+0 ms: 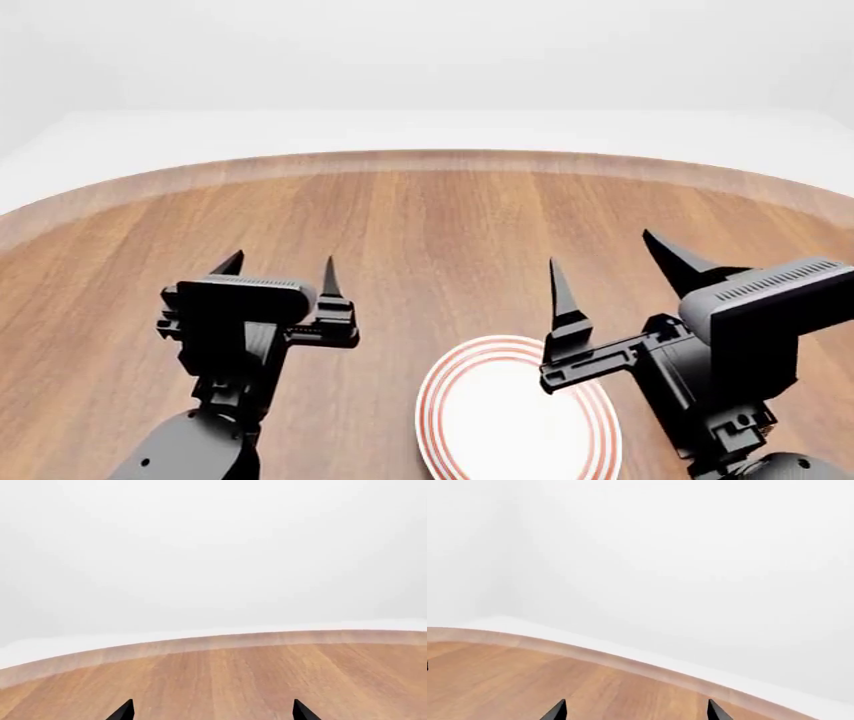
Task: Put the chocolate pudding to the right of the plate.
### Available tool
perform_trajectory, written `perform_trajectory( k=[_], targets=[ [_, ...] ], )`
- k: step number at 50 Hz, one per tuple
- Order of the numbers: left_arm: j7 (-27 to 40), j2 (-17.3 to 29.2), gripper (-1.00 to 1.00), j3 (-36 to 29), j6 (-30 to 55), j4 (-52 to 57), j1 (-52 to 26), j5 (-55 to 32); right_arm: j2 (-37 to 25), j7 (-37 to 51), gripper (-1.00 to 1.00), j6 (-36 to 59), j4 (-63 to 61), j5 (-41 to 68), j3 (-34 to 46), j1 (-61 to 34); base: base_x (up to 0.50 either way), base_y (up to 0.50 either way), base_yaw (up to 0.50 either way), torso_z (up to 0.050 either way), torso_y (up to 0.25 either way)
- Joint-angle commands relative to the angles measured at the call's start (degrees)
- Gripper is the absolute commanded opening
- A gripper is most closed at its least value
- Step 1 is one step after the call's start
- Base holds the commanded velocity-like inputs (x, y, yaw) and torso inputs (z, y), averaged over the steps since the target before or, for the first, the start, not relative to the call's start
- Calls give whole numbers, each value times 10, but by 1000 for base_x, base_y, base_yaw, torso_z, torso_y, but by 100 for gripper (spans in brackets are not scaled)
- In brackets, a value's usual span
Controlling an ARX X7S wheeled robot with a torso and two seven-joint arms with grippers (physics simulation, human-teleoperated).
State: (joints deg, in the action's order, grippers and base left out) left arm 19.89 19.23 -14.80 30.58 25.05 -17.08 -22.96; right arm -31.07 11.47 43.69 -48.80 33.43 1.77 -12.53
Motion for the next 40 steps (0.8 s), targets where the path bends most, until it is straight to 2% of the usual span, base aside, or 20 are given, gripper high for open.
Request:
perform_trajectory(
  k=[1, 9, 10, 18, 40],
  targets=[
    [1, -1, 100, -8, 8, 4, -12, -2, 12, -14, 100, -12, 29, -13, 39, -32, 0, 0, 0, 0, 0],
    [2, -2, 100, -11, 13, 8, -21, -4, 14, -17, 100, -14, 39, -12, 44, -43, 0, 0, 0, 0, 0],
    [5, -4, 100, -15, 38, 22, -62, -7, 25, -28, 100, -17, 67, -7, 46, -84, 0, 0, 0, 0, 0],
    [6, -11, 100, -17, 67, 12, -136, -9, 34, -45, 100, -20, 123, -6, 51, -144, 0, 0, 0, 0, 0],
    [-34, -63, 100, -49, 29, -198, -329, 28, 80, -152, 100, -103, 396, -62, 120, -337, 0, 0, 0, 0, 0]
  ],
)
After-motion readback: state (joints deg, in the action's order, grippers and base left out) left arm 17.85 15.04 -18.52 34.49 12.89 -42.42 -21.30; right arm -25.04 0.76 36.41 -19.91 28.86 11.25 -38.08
